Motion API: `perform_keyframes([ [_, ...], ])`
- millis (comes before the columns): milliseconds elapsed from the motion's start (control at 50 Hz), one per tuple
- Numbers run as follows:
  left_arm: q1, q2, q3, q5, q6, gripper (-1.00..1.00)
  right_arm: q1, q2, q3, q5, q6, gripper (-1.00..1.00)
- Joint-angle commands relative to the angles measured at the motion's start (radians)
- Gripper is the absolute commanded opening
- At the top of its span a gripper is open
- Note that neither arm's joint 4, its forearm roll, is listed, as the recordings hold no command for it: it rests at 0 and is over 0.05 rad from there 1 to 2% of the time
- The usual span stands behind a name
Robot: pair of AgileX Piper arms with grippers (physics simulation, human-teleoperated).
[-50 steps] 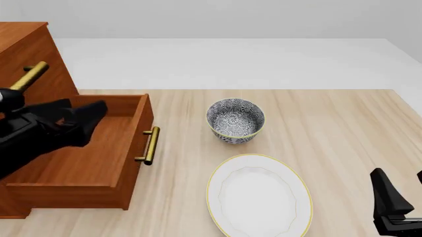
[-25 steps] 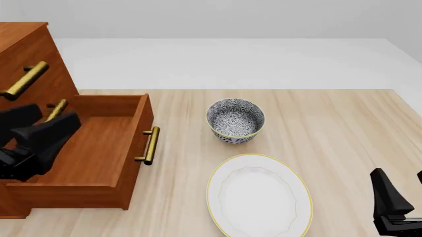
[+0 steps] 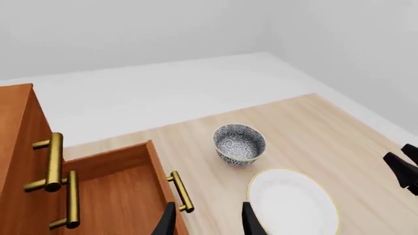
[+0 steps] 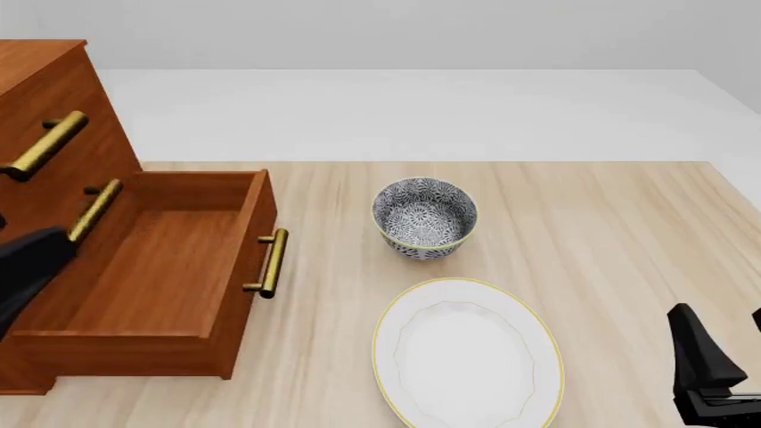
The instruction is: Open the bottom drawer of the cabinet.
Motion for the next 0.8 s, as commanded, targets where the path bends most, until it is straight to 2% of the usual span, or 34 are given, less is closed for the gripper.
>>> perform_keyframes([
  [20,-0.039,-0.059,-0.059,0.096,0.021,1.0,0.0,0.0,0.0,0.0,0.0,1.0],
  [180,-0.026,-0.099,-0.104,0.13,0.014,1.0,0.0,0.0,0.0,0.0,0.0,1.0],
  [460,0.018,-0.135,-0.171,0.2,0.045,1.0,0.0,0.0,0.0,0.0,0.0,1.0],
  [800,0.061,-0.162,-0.206,0.233,0.053,1.0,0.0,0.0,0.0,0.0,0.0,1.0],
])
